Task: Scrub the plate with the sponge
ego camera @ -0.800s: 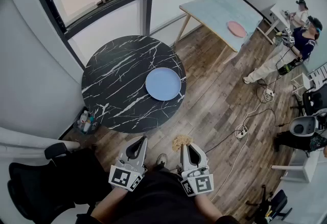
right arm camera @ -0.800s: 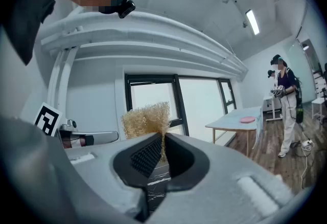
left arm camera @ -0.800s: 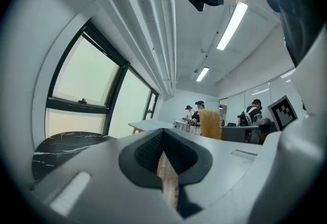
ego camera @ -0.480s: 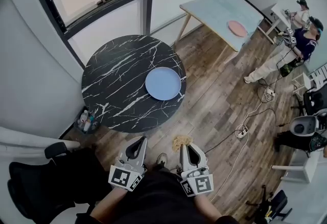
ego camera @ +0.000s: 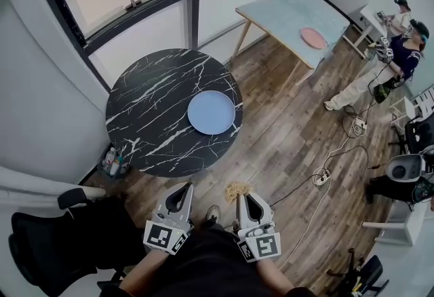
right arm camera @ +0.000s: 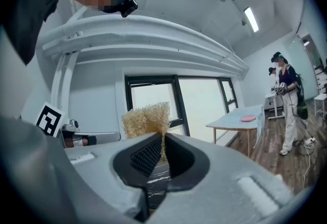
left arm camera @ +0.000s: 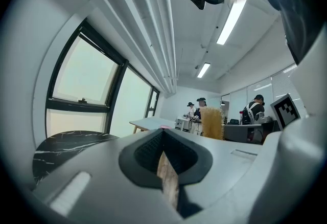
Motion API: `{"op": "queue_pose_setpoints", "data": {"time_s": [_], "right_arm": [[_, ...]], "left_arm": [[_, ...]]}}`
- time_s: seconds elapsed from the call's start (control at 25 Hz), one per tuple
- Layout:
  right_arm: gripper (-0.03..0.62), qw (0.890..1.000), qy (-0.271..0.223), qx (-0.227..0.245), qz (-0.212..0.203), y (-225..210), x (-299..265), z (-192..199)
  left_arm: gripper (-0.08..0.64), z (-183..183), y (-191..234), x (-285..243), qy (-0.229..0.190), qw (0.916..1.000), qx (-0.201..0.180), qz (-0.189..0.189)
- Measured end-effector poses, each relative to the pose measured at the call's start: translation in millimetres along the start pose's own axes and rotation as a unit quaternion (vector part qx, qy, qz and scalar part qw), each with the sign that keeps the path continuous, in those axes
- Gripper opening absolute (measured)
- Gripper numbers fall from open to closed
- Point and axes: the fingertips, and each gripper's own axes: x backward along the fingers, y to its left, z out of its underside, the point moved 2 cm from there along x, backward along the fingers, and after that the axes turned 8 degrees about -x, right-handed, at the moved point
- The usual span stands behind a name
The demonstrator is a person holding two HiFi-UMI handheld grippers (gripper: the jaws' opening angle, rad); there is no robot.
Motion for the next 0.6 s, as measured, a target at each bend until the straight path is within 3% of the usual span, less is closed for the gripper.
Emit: {"op": "queue_pose_setpoints", "data": {"time_s": [0.6], "right_arm": [[0.020,0.999,0.022,-0.018,-0.016,-69.2,2.7,8.1]], "left_arm": [[0.000,29.3,-25.0,-34.1,0.039,0.9982,0.005,-0.046]]}}
